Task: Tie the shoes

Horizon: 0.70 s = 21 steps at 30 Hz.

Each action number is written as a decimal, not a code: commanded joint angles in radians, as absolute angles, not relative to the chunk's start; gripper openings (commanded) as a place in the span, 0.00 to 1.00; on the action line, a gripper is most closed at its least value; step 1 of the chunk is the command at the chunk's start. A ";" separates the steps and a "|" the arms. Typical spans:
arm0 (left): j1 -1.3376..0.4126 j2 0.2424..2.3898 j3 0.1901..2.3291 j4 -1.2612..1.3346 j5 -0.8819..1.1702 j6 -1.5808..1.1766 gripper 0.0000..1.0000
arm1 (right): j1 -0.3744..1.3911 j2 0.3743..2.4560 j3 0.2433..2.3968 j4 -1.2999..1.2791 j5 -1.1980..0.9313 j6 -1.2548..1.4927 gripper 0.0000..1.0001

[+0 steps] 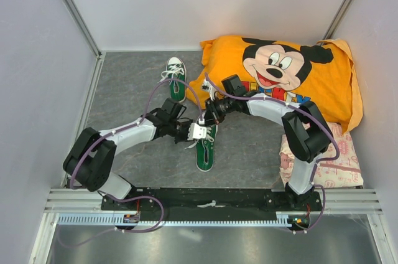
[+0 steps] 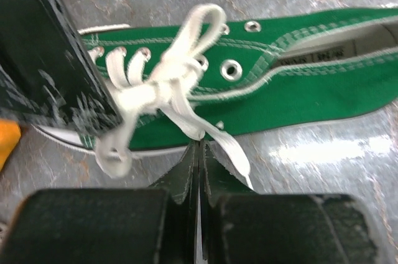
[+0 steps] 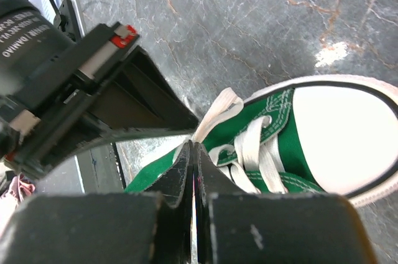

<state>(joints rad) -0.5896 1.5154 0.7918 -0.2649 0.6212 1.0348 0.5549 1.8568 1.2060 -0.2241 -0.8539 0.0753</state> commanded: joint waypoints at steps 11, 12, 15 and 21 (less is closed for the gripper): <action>-0.588 1.404 0.723 -0.344 0.580 1.084 0.02 | 0.535 1.778 1.161 -0.156 -0.851 0.086 0.00; -0.588 1.404 0.719 -0.351 0.580 1.086 0.02 | 0.535 1.775 1.158 -0.156 -0.851 0.086 0.00; -0.586 1.391 0.712 -0.371 0.577 1.098 0.01 | 0.534 1.769 1.151 -0.155 -0.851 0.084 0.00; -0.584 1.371 0.693 -0.423 0.571 1.141 0.02 | 0.532 1.759 1.137 -0.147 -0.850 0.084 0.00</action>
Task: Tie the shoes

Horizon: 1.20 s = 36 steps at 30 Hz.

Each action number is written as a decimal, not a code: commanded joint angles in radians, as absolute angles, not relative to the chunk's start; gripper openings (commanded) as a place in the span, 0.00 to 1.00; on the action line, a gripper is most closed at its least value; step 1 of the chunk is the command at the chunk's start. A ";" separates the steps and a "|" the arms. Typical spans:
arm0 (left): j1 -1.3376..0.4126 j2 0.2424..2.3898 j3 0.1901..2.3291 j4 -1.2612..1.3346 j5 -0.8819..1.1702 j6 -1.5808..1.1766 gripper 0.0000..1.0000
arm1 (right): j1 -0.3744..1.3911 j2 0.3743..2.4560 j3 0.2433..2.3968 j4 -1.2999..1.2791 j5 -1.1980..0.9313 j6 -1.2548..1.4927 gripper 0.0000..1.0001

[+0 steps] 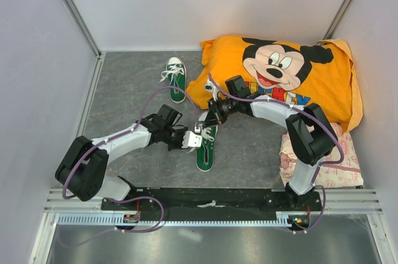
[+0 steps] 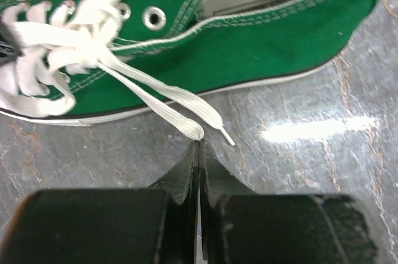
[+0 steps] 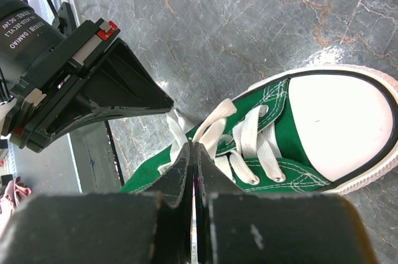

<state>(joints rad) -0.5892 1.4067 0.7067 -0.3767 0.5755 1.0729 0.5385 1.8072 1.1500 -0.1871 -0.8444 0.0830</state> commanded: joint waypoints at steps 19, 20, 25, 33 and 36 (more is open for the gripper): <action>-0.583 1.341 0.660 -0.549 0.552 1.247 0.01 | 0.532 1.761 1.126 -0.158 -0.882 0.055 0.00; -0.583 1.339 0.658 -0.554 0.554 1.249 0.02 | 0.532 1.759 1.126 -0.160 -0.884 0.051 0.00; -0.583 1.330 0.647 -0.571 0.555 1.264 0.02 | 0.545 1.766 1.129 -0.170 -0.890 0.041 0.01; -0.575 1.309 0.658 -0.557 0.586 1.177 0.28 | 0.558 1.763 1.160 -0.212 -0.897 0.015 0.40; -0.532 1.273 0.683 -0.532 0.652 1.071 0.39 | 0.531 1.735 1.166 -0.253 -0.897 0.008 0.49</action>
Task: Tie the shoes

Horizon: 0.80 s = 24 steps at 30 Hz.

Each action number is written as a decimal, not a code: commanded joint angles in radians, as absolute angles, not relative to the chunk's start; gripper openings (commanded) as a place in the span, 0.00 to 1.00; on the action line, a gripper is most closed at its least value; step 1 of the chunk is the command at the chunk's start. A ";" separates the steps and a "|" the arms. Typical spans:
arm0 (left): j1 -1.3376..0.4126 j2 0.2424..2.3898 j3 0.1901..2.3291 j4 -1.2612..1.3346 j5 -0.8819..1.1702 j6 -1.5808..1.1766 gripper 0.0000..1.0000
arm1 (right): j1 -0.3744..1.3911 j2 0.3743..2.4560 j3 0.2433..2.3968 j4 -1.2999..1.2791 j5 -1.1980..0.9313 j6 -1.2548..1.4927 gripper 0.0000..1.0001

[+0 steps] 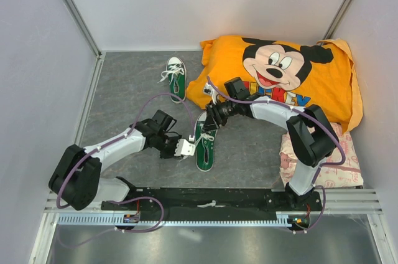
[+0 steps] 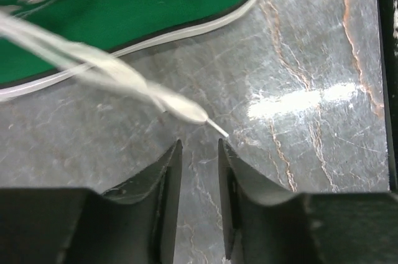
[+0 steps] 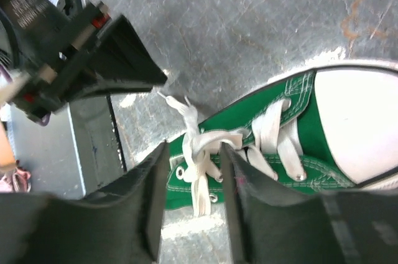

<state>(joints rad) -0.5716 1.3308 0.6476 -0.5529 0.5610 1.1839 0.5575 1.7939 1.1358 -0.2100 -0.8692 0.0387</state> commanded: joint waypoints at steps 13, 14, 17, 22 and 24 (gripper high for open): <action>-0.419 1.414 0.916 -0.223 0.790 0.255 0.56 | 0.468 1.654 1.086 -0.476 -0.899 -0.265 0.58; -0.419 1.436 0.925 -0.206 0.796 0.201 0.57 | 0.469 1.657 1.075 -0.453 -0.900 -0.264 0.57; -0.416 1.497 0.931 -0.146 0.807 0.026 0.59 | 0.483 1.675 1.071 -0.431 -0.902 -0.261 0.57; -0.417 1.549 0.914 -0.084 0.799 -0.147 0.62 | 0.517 1.712 1.068 -0.393 -0.896 -0.247 0.56; -0.417 1.562 0.911 -0.069 0.784 -0.201 0.62 | 0.528 1.717 1.065 -0.380 -0.893 -0.241 0.56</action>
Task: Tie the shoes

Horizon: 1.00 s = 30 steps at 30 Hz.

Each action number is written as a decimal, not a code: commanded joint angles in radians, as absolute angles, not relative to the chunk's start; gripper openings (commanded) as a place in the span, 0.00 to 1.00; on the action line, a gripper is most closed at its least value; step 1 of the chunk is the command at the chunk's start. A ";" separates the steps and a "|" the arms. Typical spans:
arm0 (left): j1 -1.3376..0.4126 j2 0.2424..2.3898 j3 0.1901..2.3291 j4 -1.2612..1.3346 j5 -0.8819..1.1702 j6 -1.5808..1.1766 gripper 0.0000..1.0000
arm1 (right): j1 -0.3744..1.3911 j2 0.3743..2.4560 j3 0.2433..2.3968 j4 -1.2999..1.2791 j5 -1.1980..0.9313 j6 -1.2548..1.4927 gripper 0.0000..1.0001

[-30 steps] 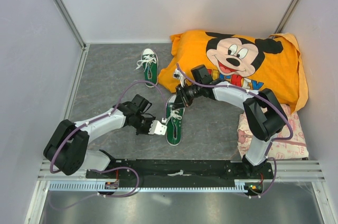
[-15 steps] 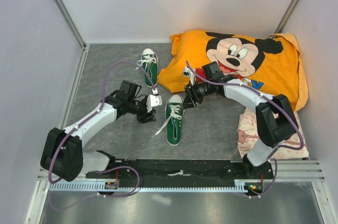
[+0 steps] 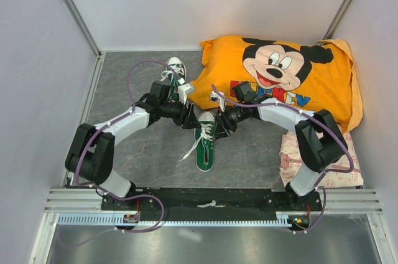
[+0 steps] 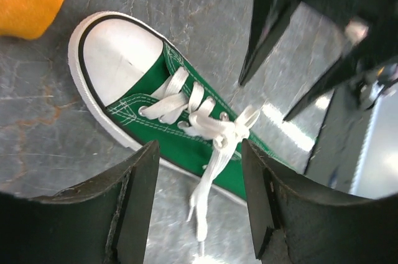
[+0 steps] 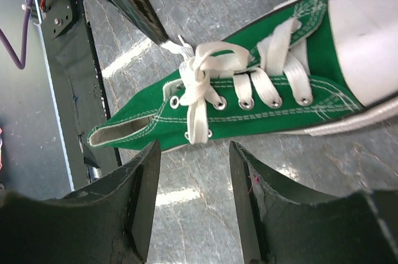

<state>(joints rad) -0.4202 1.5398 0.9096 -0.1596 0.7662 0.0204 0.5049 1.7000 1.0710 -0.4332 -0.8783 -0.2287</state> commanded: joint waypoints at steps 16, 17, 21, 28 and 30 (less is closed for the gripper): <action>-0.419 1.666 0.870 0.051 0.799 -0.411 0.66 | 0.543 1.723 0.994 -0.226 -0.914 -0.117 0.45; -0.420 1.666 0.870 0.052 0.799 -0.414 0.66 | 0.545 1.721 0.993 -0.221 -0.913 -0.112 0.41; -0.426 1.671 0.870 0.069 0.815 -0.437 0.67 | 0.546 1.724 0.996 -0.216 -0.917 -0.110 0.30; -0.426 1.644 0.827 0.126 0.819 -0.472 0.76 | 0.546 1.717 0.999 -0.221 -0.922 -0.112 0.00; -0.428 1.649 0.821 0.127 0.813 -0.483 0.78 | 0.546 1.715 1.000 -0.221 -0.920 -0.112 0.00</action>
